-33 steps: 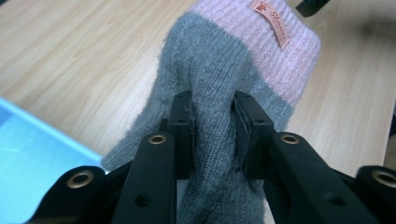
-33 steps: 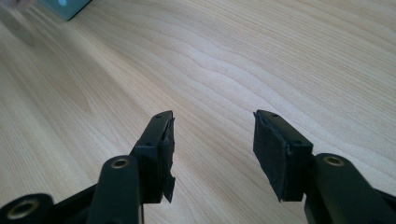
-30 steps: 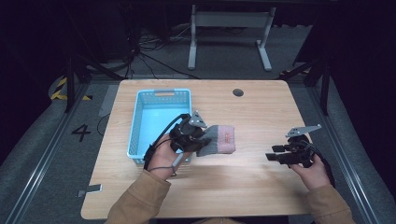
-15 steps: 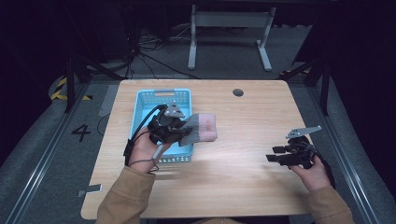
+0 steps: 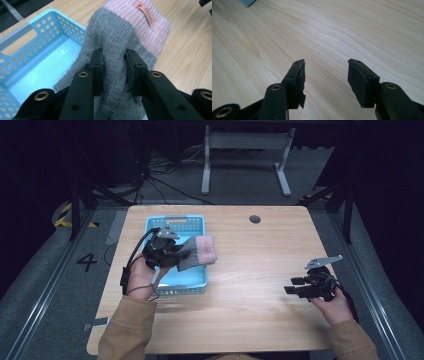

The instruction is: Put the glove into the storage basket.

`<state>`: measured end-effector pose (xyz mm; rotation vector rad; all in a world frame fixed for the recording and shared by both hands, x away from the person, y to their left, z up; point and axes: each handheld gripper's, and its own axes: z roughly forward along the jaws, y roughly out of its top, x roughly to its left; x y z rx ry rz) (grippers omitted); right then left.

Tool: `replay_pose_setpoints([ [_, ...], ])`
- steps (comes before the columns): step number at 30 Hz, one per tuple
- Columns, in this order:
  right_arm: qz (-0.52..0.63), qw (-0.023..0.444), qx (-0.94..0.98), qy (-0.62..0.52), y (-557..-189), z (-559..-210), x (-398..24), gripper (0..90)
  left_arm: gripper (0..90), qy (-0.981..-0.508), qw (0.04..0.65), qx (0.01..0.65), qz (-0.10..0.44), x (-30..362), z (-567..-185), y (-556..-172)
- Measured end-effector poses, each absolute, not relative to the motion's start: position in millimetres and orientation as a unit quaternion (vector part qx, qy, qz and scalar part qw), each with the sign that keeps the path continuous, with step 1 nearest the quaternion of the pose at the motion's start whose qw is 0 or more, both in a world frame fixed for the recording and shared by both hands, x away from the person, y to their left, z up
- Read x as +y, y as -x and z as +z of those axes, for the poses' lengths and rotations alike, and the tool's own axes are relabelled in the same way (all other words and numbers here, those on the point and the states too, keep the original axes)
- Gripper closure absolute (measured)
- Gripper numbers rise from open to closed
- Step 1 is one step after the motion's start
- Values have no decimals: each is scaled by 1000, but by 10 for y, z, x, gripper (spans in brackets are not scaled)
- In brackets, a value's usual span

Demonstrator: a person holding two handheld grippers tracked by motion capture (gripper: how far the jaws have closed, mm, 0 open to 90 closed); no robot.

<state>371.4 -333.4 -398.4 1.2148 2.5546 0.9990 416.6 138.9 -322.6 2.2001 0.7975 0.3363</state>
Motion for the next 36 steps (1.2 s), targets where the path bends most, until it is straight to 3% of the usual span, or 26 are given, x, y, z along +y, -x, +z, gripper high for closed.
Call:
replay_pose_setpoints([
  [15,331,69,850,-404,-3709,-3999,-3318,482,711,-869,355,321,128,1637,-3399,-4360],
  [36,329,71,850,-405,-3681,-4014,-3332,480,703,-887,291,346,97,1549,-3790,-4631],
])
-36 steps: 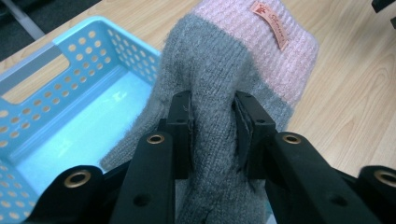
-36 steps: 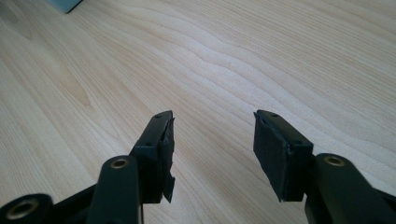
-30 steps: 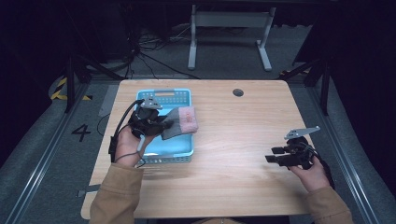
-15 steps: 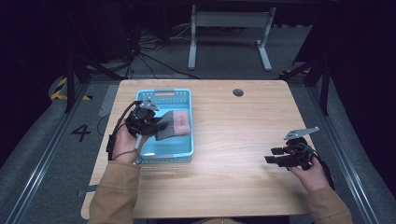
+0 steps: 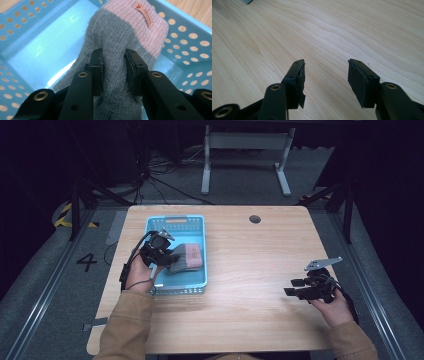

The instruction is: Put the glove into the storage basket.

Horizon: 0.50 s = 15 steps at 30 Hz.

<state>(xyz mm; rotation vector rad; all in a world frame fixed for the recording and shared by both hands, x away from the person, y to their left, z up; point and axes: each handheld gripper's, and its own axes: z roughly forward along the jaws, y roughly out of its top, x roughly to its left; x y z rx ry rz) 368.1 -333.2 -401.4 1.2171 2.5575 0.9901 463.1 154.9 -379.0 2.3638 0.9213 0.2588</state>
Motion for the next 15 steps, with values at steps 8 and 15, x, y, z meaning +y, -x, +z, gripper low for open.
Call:
replay_pose_setpoints([
  [8,327,71,851,-405,-3644,-4024,-3339,480,701,-895,268,348,83,1514,-3894,-4725],
  [15,328,80,846,-413,-3571,-4003,-3411,478,699,-903,246,345,75,1431,-3957,-4814],
])
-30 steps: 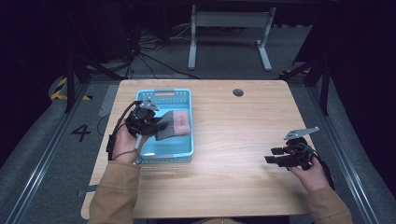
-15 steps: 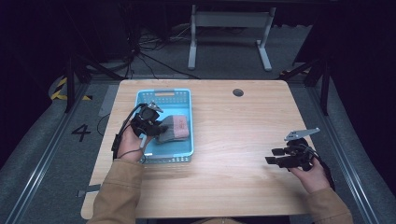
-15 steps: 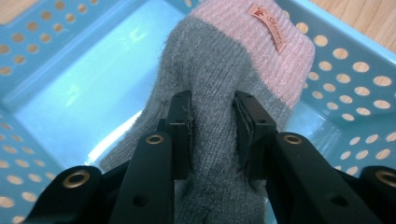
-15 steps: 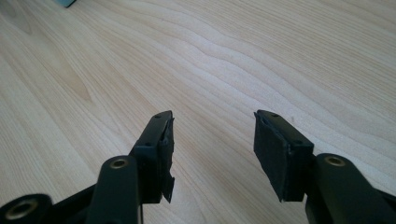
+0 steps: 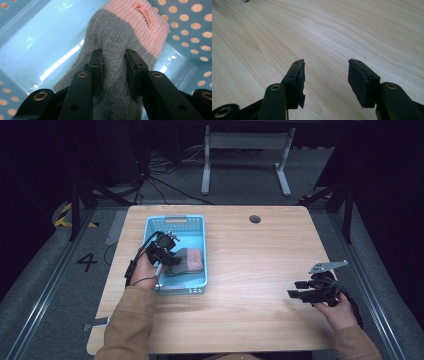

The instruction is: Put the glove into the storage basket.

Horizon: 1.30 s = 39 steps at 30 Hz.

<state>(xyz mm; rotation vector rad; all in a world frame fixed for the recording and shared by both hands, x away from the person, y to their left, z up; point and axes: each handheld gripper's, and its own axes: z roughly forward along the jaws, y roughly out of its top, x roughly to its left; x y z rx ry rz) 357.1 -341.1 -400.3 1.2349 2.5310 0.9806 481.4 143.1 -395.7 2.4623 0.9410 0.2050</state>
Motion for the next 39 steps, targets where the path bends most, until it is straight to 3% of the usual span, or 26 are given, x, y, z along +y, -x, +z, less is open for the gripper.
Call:
replay_pose_setpoints([
  [19,326,86,847,-411,-3504,-3996,-3416,478,674,-913,209,343,67,1363,-4116,-4935],
  [23,328,85,847,-409,-3504,-3996,-3416,476,617,-910,216,348,69,1392,-4119,-4948],
  [29,330,84,850,-401,-3505,-3995,-3391,471,408,-908,227,338,95,1391,-4117,-4930],
  [39,331,82,852,-398,-3544,-3994,-3366,470,448,-896,266,340,107,1473,-3947,-4805],
])
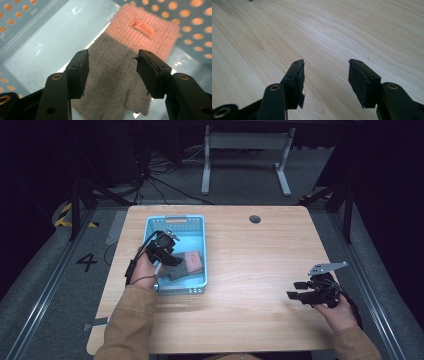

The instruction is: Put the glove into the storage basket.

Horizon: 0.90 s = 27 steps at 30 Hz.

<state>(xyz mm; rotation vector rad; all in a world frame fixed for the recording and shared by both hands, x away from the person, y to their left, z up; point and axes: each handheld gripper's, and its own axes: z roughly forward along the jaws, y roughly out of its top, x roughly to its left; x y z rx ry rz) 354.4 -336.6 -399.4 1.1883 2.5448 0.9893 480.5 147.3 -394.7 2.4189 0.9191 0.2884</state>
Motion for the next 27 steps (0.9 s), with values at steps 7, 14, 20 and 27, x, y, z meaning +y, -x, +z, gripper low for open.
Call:
replay_pose_setpoints([
  [7,332,79,856,-389,-3648,-3989,-3279,469,474,-884,309,331,115,1508,-3731,-4556],
  [14,333,74,860,-379,-3736,-3982,-3201,467,492,-883,333,317,95,1488,-3582,-4322],
  [20,335,68,863,-372,-3813,-3984,-3144,466,493,-885,347,300,78,1444,-3517,-4111],
  [27,334,63,868,-362,-3882,-3981,-3074,465,492,-891,357,272,66,1352,-3507,-3876],
])
